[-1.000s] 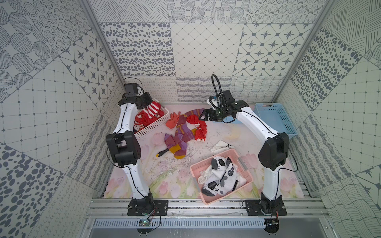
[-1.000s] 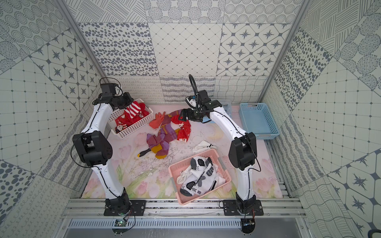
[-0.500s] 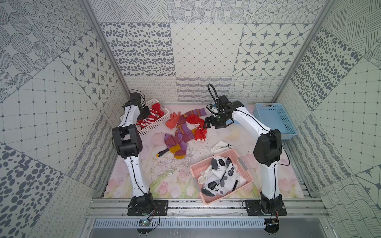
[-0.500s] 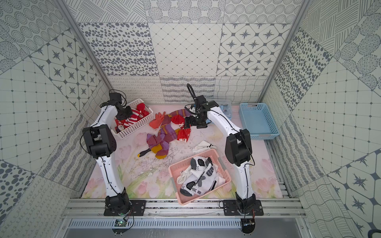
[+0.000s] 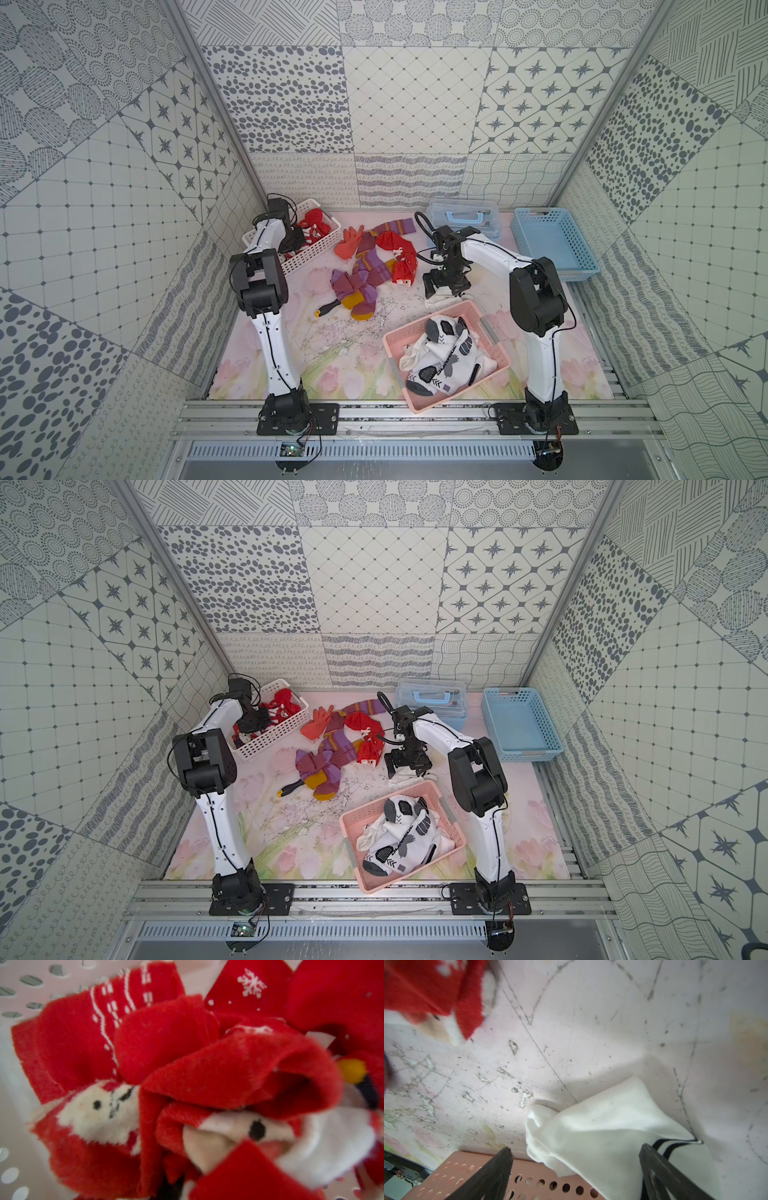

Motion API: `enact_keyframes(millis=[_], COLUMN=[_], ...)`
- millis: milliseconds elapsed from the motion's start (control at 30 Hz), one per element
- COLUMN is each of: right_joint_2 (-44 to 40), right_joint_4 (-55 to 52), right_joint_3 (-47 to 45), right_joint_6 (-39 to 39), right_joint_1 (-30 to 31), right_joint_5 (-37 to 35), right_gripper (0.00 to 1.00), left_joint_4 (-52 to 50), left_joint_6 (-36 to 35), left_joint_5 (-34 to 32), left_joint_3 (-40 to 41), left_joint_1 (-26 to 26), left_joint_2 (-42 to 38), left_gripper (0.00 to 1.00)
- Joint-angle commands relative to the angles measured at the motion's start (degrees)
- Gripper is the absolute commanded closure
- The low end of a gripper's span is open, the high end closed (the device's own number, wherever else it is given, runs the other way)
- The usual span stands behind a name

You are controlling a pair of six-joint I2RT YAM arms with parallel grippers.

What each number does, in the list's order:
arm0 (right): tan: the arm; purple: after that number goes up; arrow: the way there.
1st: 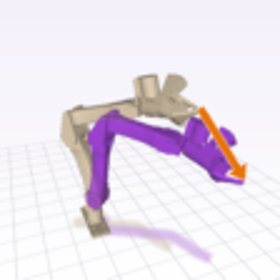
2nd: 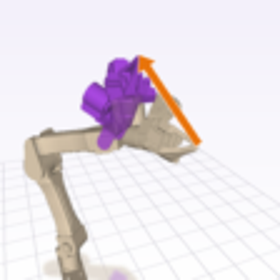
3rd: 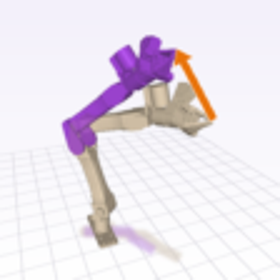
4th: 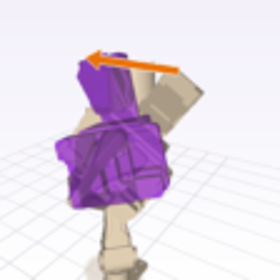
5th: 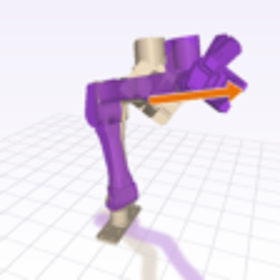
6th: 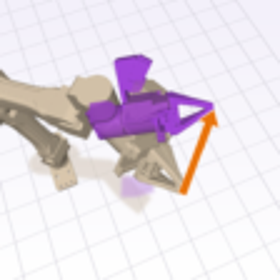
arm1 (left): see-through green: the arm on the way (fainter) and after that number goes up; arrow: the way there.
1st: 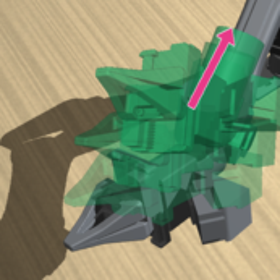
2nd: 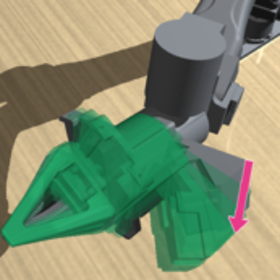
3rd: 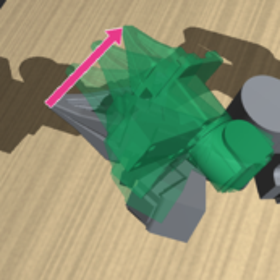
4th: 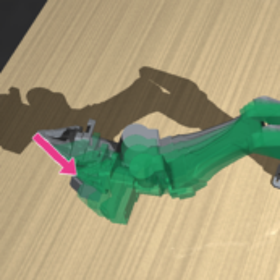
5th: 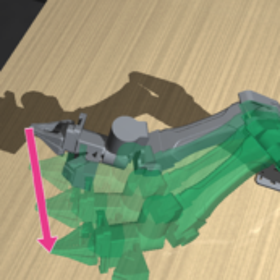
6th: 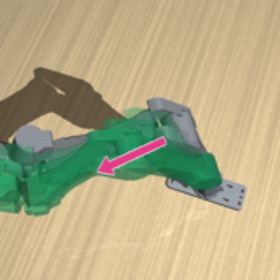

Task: Sort the socks into the basket by color
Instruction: Place the sock in the bin, then pick up the sock from the center of the board.

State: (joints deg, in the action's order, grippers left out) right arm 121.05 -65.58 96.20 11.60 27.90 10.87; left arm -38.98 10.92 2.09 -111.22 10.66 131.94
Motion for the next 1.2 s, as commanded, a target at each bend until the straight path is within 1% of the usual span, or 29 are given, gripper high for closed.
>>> enact_keyframes(millis=[0, 33, 100, 133, 200, 367, 433, 500, 567, 600, 667, 767, 967, 1167], right_joint_2=[-1.47, -1.06, -0.48, -0.3, -0.37, -1.25, -1.67, -2.26, -2.78, -2.99, -3.48, -5.04, -9.58, -14.23], right_joint_4=[3.16, 3.95, 5.31, 5.9, 7.06, 9.13, 9.67, 10.33, 10.9, 11.08, 11.34, 11.92, 11.98, 10.06], right_joint_3=[-1.17, -1.56, -2.28, -2.66, -3.49, -4.97, -5.06, -5.06, -4.89, -4.72, -4.28, -4.01, -3.0, -1.07], right_joint_6=[0.73, 1.17, 2.02, 2.33, 2.93, 3.91, 4.13, 4.4, 4.66, 4.8, 5.06, 5.44, 6.33, 6.84], right_joint_1=[0.31, 0.31, 0.36, 0.31, 0.33, 0.45, 0.41, 0.48, 0.42, 0.44, 0.56, 0.53, 0.73, 1.89], right_joint_5=[-2.95, -3.42, -4.1, -4.41, -4.56, -4.93, -4.72, -4.8, -5.14, -5.24, -5.33, -5.68, -6.05, -5.34], right_gripper=[0.02, 0.03, 0.06, 0.09, 0.17, 0.41, 0.52, 0.66, 0.77, 0.81, 0.85, 0.94, 1.0, 1.0], left_joint_4=[-1.24, -0.8, 0.18, 0.73, 1.51, 2.77, 2.77, 2.9, 2.86, 2.88, 2.6, 2.38, 2.51, 2.86], left_joint_6=[-0.75, -0.49, 0.09, 0.45, 0.92, 1.3, 1.39, 1.3, 1.3, 1.3, 1.3, 1.21, 1.89, 2.82], left_joint_5=[0.77, 1.04, 1.81, 1.97, 2.53, 2.45, 2.26, 2.24, 2.37, 2.52, 2.59, 2.82, 4.55, 7.48], left_joint_3=[1.97, 2.82, 4.66, 5.61, 7.39, 10.29, 10.32, 10.03, 9.38, 8.99, 8.07, 6.97, 6.32, 7.38], left_joint_1=[0.59, 0.59, 0.6, 0.59, 0.61, 0.68, 0.68, 0.66, 0.77, 0.77, 0.77, 0.77, 0.77, -0.18], left_joint_2=[-2.45, -3.39, -5.29, -6.43, -8.33, -12.85, -14.23, -15.57, -16.74, -17.33, -18.3, -19.43, -22.56, -26.4], left_gripper=[0.61, 0.54, 0.46, 0.42, 0.38, 0.31, 0.3, 0.27, 0.26, 0.24, 0.19, 0.18, 0.17, 0.18])
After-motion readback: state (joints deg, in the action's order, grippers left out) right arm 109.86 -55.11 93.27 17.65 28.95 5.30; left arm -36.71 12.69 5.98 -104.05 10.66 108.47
